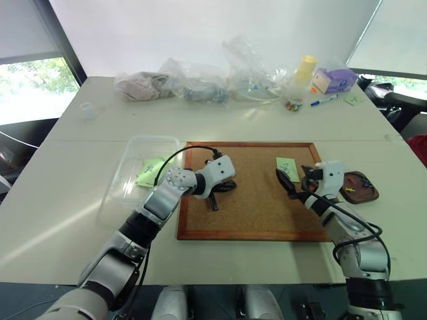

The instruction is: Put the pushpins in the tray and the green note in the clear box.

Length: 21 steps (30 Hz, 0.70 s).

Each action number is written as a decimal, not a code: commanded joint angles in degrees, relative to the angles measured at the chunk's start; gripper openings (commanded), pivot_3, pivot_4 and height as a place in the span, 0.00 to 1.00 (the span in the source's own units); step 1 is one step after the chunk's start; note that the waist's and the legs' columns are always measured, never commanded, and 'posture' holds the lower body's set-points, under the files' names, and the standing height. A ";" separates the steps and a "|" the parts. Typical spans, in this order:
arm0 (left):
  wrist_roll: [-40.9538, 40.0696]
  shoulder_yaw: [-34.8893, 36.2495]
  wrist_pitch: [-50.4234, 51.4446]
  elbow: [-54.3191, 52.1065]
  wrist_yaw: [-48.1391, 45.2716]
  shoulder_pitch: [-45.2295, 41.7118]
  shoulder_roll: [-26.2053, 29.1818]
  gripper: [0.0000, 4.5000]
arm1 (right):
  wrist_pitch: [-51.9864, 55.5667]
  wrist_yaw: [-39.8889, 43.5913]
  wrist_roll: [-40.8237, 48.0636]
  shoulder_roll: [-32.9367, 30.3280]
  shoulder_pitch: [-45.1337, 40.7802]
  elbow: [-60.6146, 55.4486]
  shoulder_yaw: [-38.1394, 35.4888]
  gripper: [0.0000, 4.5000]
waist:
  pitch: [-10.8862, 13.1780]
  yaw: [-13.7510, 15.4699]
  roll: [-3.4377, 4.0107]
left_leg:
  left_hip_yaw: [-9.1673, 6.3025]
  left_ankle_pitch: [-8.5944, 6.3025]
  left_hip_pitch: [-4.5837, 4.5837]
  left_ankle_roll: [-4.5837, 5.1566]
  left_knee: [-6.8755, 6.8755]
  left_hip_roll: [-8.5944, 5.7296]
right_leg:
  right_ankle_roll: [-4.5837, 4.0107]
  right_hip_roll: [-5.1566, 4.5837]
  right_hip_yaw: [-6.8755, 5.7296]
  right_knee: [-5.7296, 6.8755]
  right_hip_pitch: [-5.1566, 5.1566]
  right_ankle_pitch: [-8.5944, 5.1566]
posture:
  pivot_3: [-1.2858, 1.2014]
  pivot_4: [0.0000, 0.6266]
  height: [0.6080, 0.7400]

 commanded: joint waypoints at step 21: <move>2.58 -0.92 1.41 2.46 1.38 0.91 0.84 0.00 | 0.34 1.45 0.89 2.14 -1.35 2.61 -0.40 0.04 | 0.01 -0.11 -0.01 | 0.00 0.00 0.00 0.00 0.00 0.01 | 0.00 0.00 -0.01 0.01 0.00 0.00 | 0.52 0.24 0.98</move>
